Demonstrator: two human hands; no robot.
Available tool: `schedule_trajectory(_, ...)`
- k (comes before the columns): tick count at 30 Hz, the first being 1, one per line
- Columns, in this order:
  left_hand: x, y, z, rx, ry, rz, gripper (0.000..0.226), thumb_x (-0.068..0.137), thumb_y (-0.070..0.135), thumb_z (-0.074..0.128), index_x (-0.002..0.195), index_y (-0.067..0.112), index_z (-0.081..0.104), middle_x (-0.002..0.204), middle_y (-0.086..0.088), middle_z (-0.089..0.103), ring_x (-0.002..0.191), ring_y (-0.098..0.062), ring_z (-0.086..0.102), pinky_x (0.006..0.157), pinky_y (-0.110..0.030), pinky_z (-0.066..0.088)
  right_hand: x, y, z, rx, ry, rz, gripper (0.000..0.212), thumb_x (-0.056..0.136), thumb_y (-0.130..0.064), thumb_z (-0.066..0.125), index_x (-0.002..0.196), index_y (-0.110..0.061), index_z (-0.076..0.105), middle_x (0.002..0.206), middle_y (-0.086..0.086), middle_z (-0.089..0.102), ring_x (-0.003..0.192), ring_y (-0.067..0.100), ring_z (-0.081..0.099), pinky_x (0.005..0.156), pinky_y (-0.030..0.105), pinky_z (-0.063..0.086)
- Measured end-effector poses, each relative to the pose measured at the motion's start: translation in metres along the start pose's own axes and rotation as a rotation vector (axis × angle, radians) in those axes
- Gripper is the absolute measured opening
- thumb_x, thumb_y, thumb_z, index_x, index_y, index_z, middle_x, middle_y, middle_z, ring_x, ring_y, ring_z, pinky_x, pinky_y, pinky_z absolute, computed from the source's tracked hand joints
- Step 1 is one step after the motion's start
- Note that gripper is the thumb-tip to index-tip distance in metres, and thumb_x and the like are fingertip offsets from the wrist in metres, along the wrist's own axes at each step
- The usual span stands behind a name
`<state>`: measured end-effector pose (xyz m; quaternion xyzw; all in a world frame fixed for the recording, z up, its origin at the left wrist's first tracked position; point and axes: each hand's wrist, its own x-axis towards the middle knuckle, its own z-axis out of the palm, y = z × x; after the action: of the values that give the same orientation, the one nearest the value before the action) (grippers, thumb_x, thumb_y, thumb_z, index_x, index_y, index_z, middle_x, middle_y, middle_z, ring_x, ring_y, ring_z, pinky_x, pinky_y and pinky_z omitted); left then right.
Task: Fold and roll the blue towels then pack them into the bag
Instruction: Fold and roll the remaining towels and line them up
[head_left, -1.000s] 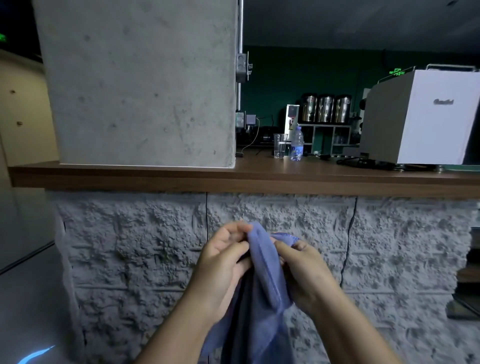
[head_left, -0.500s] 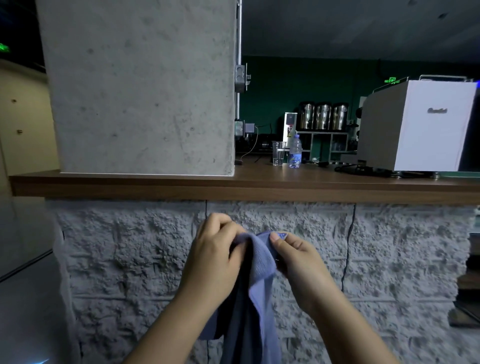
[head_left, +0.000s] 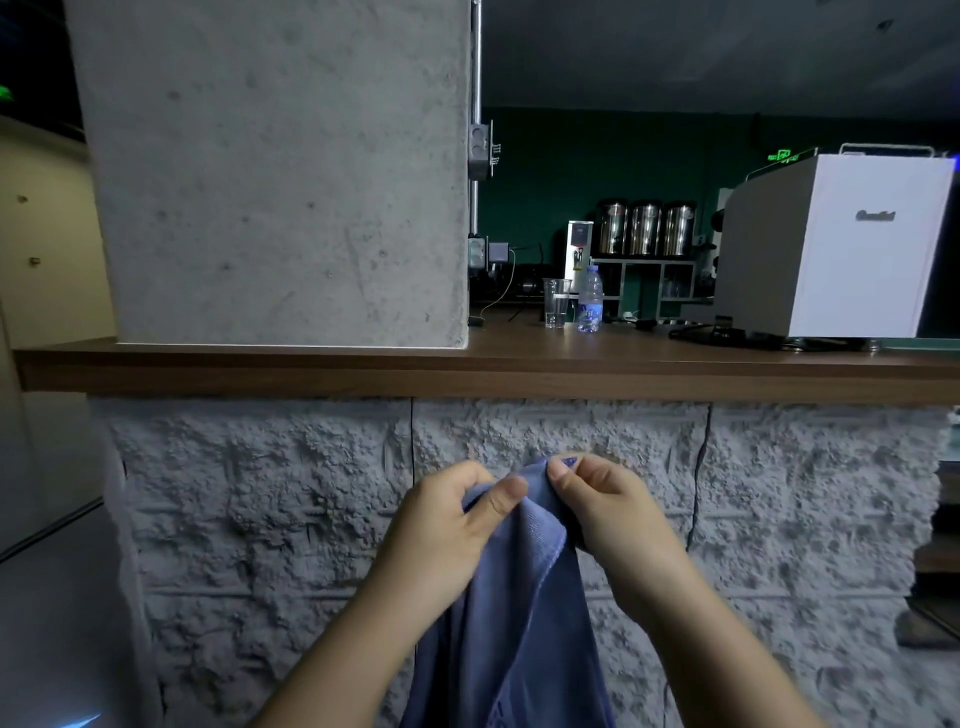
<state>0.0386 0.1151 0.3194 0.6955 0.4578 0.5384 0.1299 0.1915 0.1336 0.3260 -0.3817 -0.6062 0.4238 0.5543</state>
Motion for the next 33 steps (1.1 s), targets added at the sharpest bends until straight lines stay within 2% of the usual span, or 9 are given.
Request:
schedule_trajectory(2, -0.003, 0.005, 0.003, -0.084, -0.013, -0.024, 0.055, 0.073, 0.067, 0.048, 0.067, 0.013, 0.053, 0.051, 0.011, 0.037, 0.049, -0.005, 0.036, 0.051, -0.025, 0.029, -0.004, 0.0, 0.001, 0.023, -0.085, -0.005, 0.021, 0.098, -0.012, 0.049, 0.095, 0.0, 0.066, 0.089, 0.018, 0.072, 0.08, 0.025, 0.067, 0.073, 0.037, 0.052)
schedule_trajectory(5, -0.005, 0.009, 0.002, -0.165, -0.063, -0.023, 0.042, 0.074, 0.056, 0.052, 0.07, 0.014, 0.058, 0.054, 0.012, 0.045, 0.053, -0.004, 0.042, 0.055, -0.022, 0.035, -0.007, 0.002, 0.001, 0.079, -0.17, -0.008, 0.02, 0.097, -0.006, 0.047, 0.1, 0.003, 0.065, 0.09, 0.016, 0.072, 0.076, 0.017, 0.067, 0.062, 0.021, 0.05)
schedule_trajectory(9, -0.005, 0.009, 0.003, -0.249, -0.106, -0.02, 0.015, 0.087, 0.023, 0.061, 0.076, 0.016, 0.054, 0.055, 0.016, 0.05, 0.054, 0.002, 0.041, 0.056, -0.016, 0.033, -0.007, 0.002, 0.001, 0.183, -0.199, 0.014, 0.02, 0.097, -0.003, 0.045, 0.096, 0.001, 0.065, 0.084, 0.013, 0.072, 0.073, 0.016, 0.068, 0.061, 0.021, 0.051)
schedule_trajectory(12, -0.005, 0.009, 0.003, -0.432, -0.091, -0.036, 0.015, 0.09, 0.004, 0.057, 0.079, 0.013, 0.051, 0.063, 0.007, 0.056, 0.062, -0.001, 0.049, 0.062, -0.016, 0.037, -0.007, 0.003, 0.001, 0.246, -0.196, 0.046, 0.021, 0.097, -0.004, 0.044, 0.096, 0.001, 0.064, 0.08, 0.01, 0.071, 0.067, 0.012, 0.066, 0.057, 0.019, 0.05)
schedule_trajectory(15, -0.004, 0.008, 0.001, -0.456, -0.077, -0.041, 0.017, 0.089, -0.003, 0.055, 0.084, 0.014, 0.058, 0.08, 0.003, 0.068, 0.083, -0.009, 0.063, 0.078, -0.02, 0.046, -0.007, 0.003, 0.002, 0.264, -0.193, 0.06, 0.021, 0.097, -0.006, 0.045, 0.099, 0.002, 0.065, 0.084, 0.013, 0.071, 0.071, 0.015, 0.066, 0.06, 0.021, 0.051)
schedule_trajectory(18, -0.004, 0.006, 0.002, -0.353, -0.047, -0.058, 0.026, 0.089, -0.004, 0.055, 0.086, 0.02, 0.065, 0.09, 0.007, 0.071, 0.094, -0.007, 0.065, 0.088, -0.024, 0.047, -0.008, 0.003, 0.004, 0.26, -0.198, 0.047, 0.022, 0.097, -0.006, 0.045, 0.102, 0.004, 0.064, 0.089, 0.016, 0.072, 0.077, 0.018, 0.067, 0.065, 0.022, 0.053)
schedule_trajectory(25, -0.005, 0.011, 0.006, -0.328, 0.026, -0.089, 0.012, 0.083, 0.012, 0.067, 0.075, 0.021, 0.068, 0.08, 0.01, 0.072, 0.082, -0.001, 0.065, 0.077, -0.013, 0.046, -0.009, 0.003, 0.004, 0.262, -0.186, 0.051, 0.022, 0.096, -0.008, 0.048, 0.096, 0.004, 0.066, 0.092, 0.024, 0.07, 0.077, 0.024, 0.065, 0.066, 0.026, 0.053)
schedule_trajectory(28, -0.004, 0.012, 0.008, -0.313, 0.041, -0.091, 0.023, 0.078, 0.006, 0.071, 0.065, 0.024, 0.068, 0.072, 0.009, 0.07, 0.073, -0.001, 0.064, 0.073, -0.015, 0.047, -0.009, 0.004, 0.003, 0.268, -0.181, 0.056, 0.023, 0.095, -0.01, 0.049, 0.094, 0.005, 0.066, 0.094, 0.03, 0.067, 0.079, 0.026, 0.062, 0.066, 0.028, 0.05)
schedule_trajectory(33, -0.002, 0.013, 0.01, -0.38, 0.086, -0.088, 0.038, 0.079, -0.002, 0.068, 0.072, 0.034, 0.07, 0.072, 0.005, 0.07, 0.071, -0.005, 0.065, 0.07, -0.017, 0.048, -0.011, 0.004, 0.004, 0.283, -0.191, 0.056, 0.023, 0.095, -0.012, 0.05, 0.097, 0.002, 0.068, 0.096, 0.028, 0.068, 0.081, 0.026, 0.061, 0.066, 0.027, 0.048)
